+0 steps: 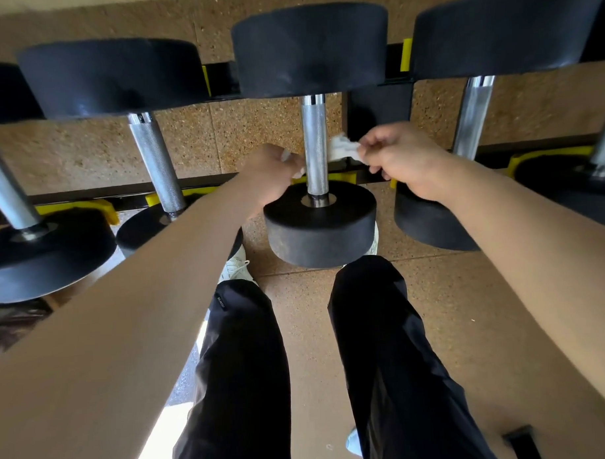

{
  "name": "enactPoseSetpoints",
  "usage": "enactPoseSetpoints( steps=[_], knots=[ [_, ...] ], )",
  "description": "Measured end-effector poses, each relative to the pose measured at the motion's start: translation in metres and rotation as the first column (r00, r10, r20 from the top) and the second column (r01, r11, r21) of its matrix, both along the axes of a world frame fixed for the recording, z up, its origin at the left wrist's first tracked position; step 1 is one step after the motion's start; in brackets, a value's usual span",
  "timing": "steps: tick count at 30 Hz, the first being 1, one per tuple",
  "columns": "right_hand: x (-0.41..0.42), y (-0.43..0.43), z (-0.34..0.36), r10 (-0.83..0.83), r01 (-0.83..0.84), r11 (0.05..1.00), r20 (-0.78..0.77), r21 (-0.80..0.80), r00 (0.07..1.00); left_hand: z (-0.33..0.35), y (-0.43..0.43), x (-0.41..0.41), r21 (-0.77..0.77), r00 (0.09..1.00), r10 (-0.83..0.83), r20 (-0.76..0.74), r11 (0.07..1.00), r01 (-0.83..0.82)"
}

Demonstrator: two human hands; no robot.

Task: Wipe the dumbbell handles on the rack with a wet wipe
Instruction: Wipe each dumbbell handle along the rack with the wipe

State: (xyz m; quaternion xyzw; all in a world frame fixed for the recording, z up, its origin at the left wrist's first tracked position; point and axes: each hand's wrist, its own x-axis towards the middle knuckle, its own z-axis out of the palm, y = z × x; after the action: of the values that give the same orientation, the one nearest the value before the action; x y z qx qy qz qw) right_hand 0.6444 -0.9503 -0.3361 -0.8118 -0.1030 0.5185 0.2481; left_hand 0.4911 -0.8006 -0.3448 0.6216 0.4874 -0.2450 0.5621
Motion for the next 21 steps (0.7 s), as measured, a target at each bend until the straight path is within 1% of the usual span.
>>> enactPoseSetpoints(
  steps=[2, 5, 6, 7, 8, 10, 12, 14, 15, 17, 18, 20, 21],
  knots=[
    [-0.005, 0.010, -0.001, 0.011, -0.012, 1.000, -0.053, -0.006, 0.999, 0.004, 0.006, 0.001, -0.009, 0.995, 0.094, -0.020, 0.995, -0.095],
    [-0.015, 0.028, -0.004, 0.018, -0.018, 1.000, -0.073, -0.007, 0.997, 0.011, 0.016, 0.000, -0.040, 0.941, 0.338, 0.000, 0.940, -0.338],
    [-0.015, 0.032, -0.004, -0.016, 0.016, 1.000, -0.065, -0.010, 0.998, 0.012, 0.017, 0.002, -0.054, 0.920, 0.391, 0.010, 0.919, -0.390],
    [-0.013, 0.034, -0.004, -0.100, 0.100, 0.995, -0.071, -0.007, 0.992, 0.013, 0.016, 0.006, -0.064, 0.901, 0.434, 0.017, 0.899, -0.433],
    [-0.008, 0.034, -0.003, -0.229, 0.230, 0.973, -0.106, -0.003, 0.968, 0.013, 0.013, 0.012, -0.063, 0.890, 0.456, 0.020, 0.889, -0.454],
    [0.002, 0.031, -0.001, -0.480, 0.495, 0.869, -0.234, 0.006, 0.846, 0.015, 0.008, 0.025, -0.049, 0.899, 0.439, 0.014, 0.898, -0.437],
    [0.009, 0.030, -0.001, -0.603, 0.643, 0.766, -0.342, 0.004, 0.720, 0.017, 0.006, 0.035, -0.053, 0.908, 0.420, 0.002, 0.906, -0.419],
    [0.007, 0.036, 0.001, -0.649, 0.710, 0.704, -0.415, -0.012, 0.637, 0.019, 0.010, 0.036, -0.068, 0.888, 0.460, 0.007, 0.886, -0.459],
    [0.003, 0.042, 0.002, -0.652, 0.719, 0.695, -0.436, -0.017, 0.620, 0.020, 0.014, 0.034, -0.085, 0.855, 0.518, 0.023, 0.853, -0.515],
    [-0.007, 0.054, 0.005, -0.642, 0.715, 0.699, -0.462, -0.024, 0.612, 0.020, 0.021, 0.027, -0.124, 0.754, 0.654, 0.055, 0.754, -0.645],
    [-0.011, 0.058, 0.005, -0.646, 0.719, 0.695, -0.465, -0.031, 0.605, 0.018, 0.022, 0.023, -0.140, 0.716, 0.695, 0.064, 0.717, -0.683],
    [-0.013, 0.059, 0.005, -0.669, 0.737, 0.675, -0.458, -0.042, 0.586, 0.016, 0.019, 0.022, -0.170, 0.677, 0.734, 0.061, 0.676, -0.717],
    [-0.010, 0.054, 0.004, -0.675, 0.750, 0.661, -0.466, -0.037, 0.572, 0.018, 0.014, 0.025, -0.177, 0.687, 0.724, 0.059, 0.685, -0.707]
  ],
)
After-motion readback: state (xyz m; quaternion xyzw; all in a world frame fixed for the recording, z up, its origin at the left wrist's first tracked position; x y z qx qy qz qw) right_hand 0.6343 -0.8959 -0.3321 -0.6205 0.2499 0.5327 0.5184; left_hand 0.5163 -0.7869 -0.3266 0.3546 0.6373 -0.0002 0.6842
